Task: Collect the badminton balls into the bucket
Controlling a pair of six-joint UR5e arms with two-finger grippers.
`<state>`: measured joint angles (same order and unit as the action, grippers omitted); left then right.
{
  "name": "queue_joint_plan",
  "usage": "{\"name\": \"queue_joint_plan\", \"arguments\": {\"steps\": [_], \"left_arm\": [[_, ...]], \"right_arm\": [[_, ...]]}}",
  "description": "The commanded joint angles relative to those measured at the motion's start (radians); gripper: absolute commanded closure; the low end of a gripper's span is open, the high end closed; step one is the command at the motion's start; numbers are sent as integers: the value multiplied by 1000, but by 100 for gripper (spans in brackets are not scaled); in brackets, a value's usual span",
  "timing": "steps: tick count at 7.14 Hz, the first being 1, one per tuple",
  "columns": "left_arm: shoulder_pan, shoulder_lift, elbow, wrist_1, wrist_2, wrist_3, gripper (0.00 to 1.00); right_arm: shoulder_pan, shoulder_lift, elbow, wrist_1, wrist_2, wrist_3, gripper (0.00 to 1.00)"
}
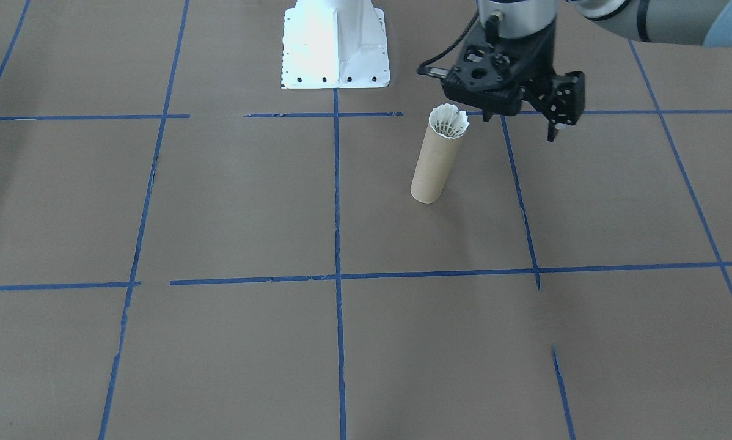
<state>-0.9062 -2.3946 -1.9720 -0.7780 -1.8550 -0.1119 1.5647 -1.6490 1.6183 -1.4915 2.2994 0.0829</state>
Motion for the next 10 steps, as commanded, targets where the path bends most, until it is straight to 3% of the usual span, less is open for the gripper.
{"name": "queue_joint_plan", "arguments": {"steps": [1, 2, 4, 6, 8, 10], "left_arm": [[-220, 261, 107, -421, -149, 115, 0], [-297, 363, 160, -523, -271, 136, 0], [-386, 483, 191, -530, -311, 140, 0], [-518, 680, 191, -553, -450, 161, 0], [-597, 791, 200, -564, -480, 173, 0], [-609, 828, 255, -593, -477, 175, 0]], "right_arm": [[0, 0, 0, 0, 0, 0, 0], [0, 0, 0, 0, 0, 0, 0], [0, 0, 0, 0, 0, 0, 0], [0, 0, 0, 0, 0, 0, 0], [0, 0, 0, 0, 0, 0, 0], [0, 0, 0, 0, 0, 0, 0]]}}
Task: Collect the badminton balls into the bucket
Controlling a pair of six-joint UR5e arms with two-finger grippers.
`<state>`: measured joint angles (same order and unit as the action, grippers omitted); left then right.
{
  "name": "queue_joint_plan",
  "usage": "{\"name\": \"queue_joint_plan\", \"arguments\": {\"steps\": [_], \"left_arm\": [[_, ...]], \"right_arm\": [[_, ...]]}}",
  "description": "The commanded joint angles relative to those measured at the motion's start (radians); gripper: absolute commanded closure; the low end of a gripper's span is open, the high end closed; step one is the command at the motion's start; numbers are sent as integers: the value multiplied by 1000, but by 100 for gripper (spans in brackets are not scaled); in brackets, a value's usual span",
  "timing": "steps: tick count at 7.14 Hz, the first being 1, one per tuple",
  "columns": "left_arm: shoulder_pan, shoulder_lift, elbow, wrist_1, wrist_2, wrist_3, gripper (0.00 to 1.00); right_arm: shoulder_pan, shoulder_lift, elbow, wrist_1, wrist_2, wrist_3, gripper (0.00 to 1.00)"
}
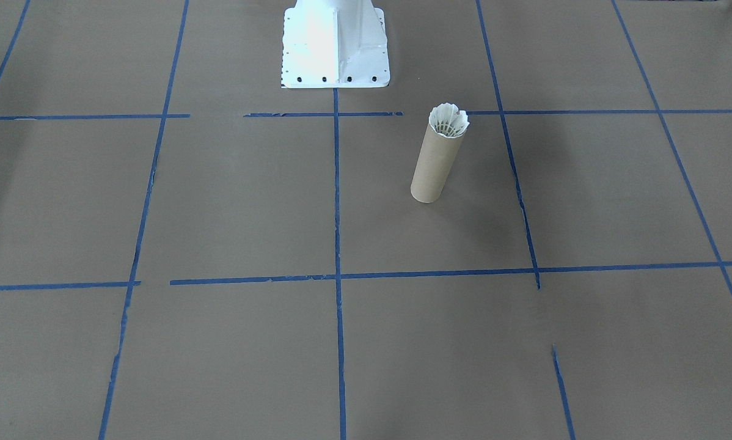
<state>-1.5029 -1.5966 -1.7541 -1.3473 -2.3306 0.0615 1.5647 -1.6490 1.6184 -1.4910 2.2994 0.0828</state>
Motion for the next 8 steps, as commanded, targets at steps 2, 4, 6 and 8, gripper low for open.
{"name": "queue_joint_plan", "arguments": {"steps": [2, 4, 6, 8], "left_arm": [[-36, 35, 137, -162, -3, 1, 0], [-59, 34, 145, -156, -3, -2, 0], [-62, 33, 140, -153, -1, -3, 0], [-63, 33, 139, -153, 0, -3, 0]], "right_arm": [[0, 0, 0, 0, 0, 0, 0], [0, 0, 0, 0, 0, 0, 0], [0, 0, 0, 0, 0, 0, 0], [0, 0, 0, 0, 0, 0, 0]]}}
